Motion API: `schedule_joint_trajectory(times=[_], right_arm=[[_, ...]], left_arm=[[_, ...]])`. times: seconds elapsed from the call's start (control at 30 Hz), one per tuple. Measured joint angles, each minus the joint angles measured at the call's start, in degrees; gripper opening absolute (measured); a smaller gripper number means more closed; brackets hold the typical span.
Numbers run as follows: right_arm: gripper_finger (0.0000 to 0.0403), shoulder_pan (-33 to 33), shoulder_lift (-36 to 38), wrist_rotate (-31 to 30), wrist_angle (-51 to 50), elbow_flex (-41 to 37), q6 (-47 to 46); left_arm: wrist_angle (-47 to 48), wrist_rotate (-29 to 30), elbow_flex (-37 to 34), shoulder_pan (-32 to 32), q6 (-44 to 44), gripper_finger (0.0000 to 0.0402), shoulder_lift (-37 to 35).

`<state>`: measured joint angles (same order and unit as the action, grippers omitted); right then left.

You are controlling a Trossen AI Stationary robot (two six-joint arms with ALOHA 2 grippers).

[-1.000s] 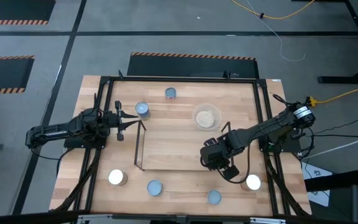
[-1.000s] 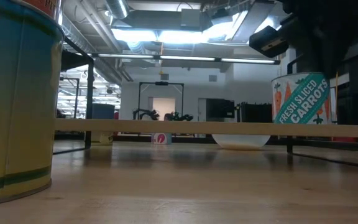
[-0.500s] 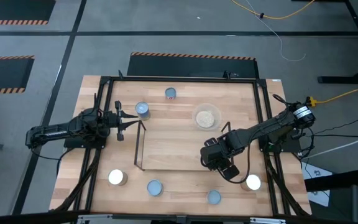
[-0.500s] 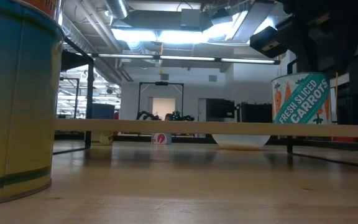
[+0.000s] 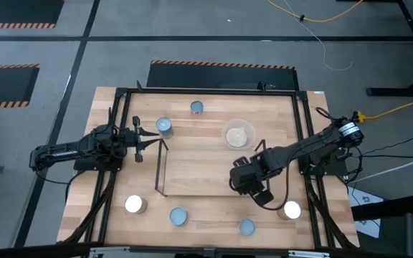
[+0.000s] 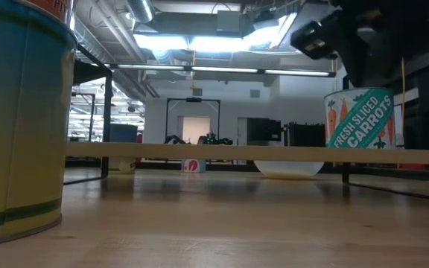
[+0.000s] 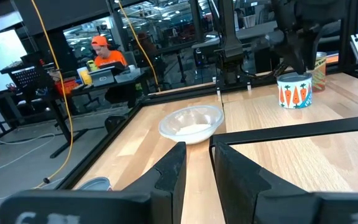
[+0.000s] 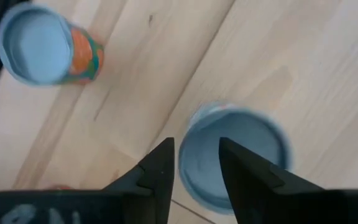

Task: Pick and place cans onto a shelf
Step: Put the canned tuna on the shelf

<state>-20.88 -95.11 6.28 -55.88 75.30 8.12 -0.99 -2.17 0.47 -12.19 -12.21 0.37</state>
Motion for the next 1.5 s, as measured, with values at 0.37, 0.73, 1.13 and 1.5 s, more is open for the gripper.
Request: schedule_joint_trajectory(times=[0.37,0.73,1.13,1.5], right_arm=[[0.0131,0.0,0.0,-3.2,-0.2,11.7,1.8],[0.0131,1.3,0.0,-17.3,9.9,15.8,4.4],[0.0131,11.7,0.0,-17.2,22.2,15.7,4.4],[0.0131,28.3,-3.3,-7.7,25.7,15.7,4.4]], left_arm=[[0.0,0.0,0.0,0.0,0.0,0.0078,0.0],[0.0,0.0,0.0,0.0,0.0,0.0078,0.0],[0.0,0.0,0.0,0.0,0.0,0.0078,0.0],[-3.0,-0.1,0.0,0.0,0.0,0.0078,0.0]])
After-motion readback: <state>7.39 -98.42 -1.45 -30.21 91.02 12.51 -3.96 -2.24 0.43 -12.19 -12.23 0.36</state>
